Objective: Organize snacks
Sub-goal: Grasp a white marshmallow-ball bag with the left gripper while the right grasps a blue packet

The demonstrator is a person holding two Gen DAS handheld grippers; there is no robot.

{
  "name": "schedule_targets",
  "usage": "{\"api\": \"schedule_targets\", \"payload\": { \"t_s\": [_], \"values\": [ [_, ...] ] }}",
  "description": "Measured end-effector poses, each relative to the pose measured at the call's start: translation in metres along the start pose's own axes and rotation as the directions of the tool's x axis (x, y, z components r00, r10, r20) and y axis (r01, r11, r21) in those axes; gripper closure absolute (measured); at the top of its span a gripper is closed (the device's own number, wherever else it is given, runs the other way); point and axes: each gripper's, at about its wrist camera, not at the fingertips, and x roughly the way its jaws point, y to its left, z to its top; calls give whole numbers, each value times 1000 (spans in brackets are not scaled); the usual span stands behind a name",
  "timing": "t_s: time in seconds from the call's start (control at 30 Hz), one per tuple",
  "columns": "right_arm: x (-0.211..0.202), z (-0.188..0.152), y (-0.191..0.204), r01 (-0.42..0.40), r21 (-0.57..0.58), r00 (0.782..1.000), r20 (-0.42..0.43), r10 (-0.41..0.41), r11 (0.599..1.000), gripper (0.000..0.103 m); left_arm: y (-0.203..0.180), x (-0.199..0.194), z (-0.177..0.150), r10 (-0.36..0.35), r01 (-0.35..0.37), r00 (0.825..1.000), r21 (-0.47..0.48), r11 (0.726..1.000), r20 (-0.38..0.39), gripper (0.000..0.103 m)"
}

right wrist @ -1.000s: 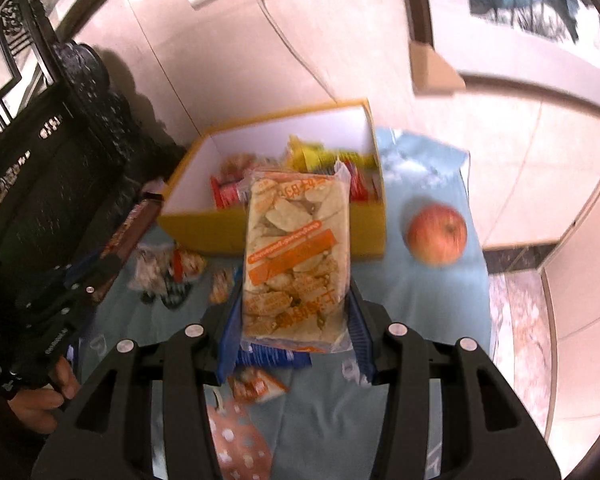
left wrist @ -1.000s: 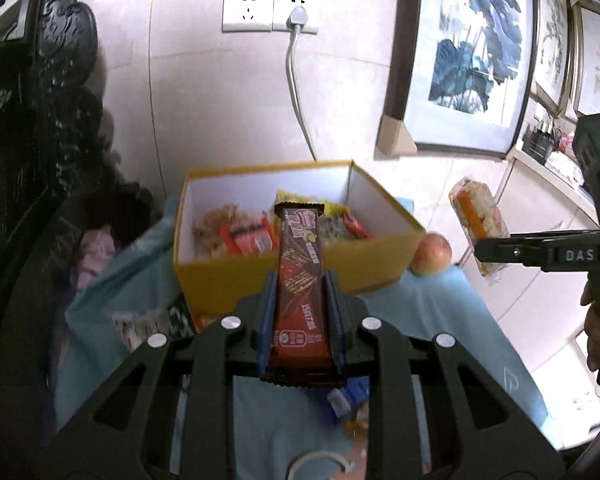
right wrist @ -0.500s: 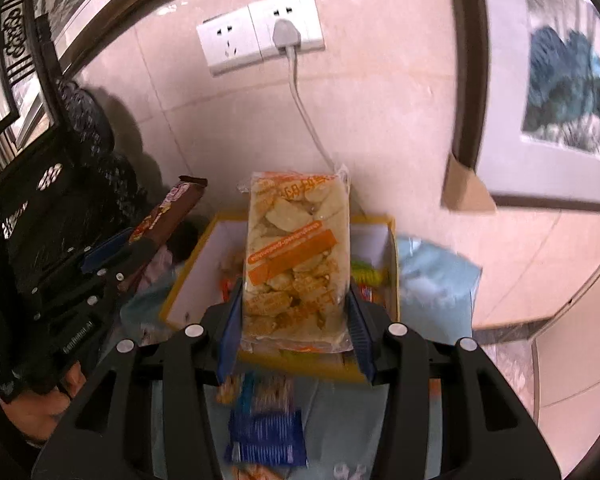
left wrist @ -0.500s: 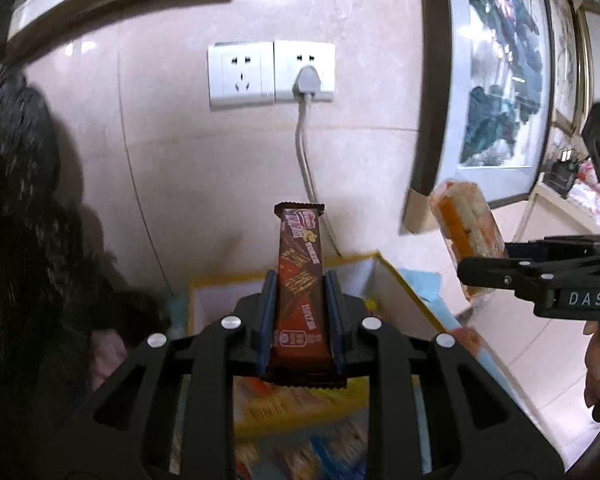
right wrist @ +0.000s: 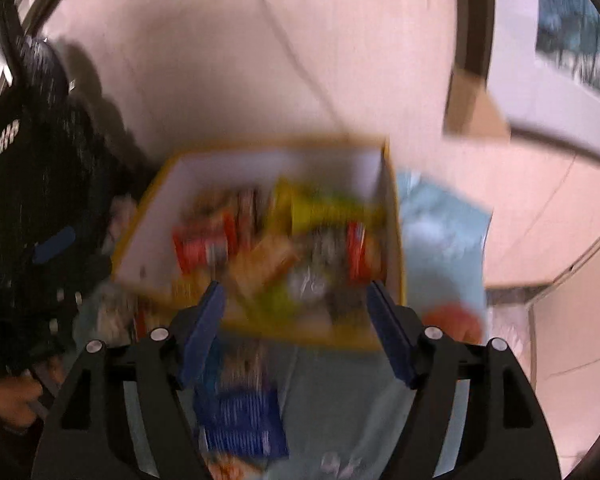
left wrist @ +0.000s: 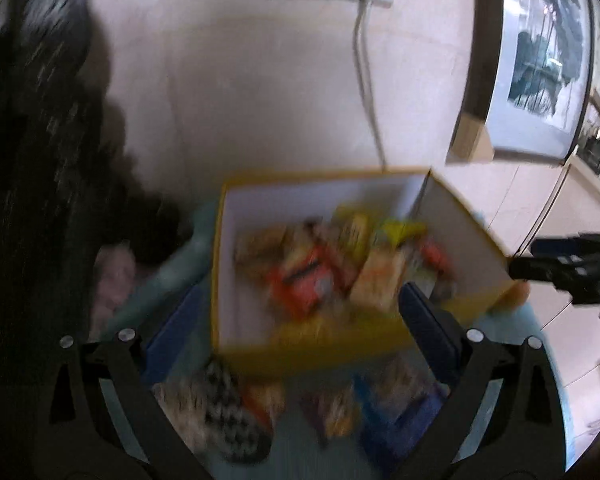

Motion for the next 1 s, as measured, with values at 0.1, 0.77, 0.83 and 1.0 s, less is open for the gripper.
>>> {"api": "schedule_targets", "payload": {
  "t_s": [0.1,0.77,0.83,1.0],
  "values": [
    [16,-46,3,-22,12,996,-80,23,1000,23,14,2,-42,57,-58,997,-17,998,-53,4],
    [101,-115,97,95,-273,968,-199,-153,957,4,90,29,-117,270,-289,945,-85,954,-183,4],
    [110,-117,97,105,-269,960,-223,-168,957,1,91,45,-109,279,-293,940,-45,955,-196,4],
    [122,-119,94,97,-254,947,-274,-168,962,1,91,78,-108,293,-289,915,56,956,-279,10]
  ]
}}
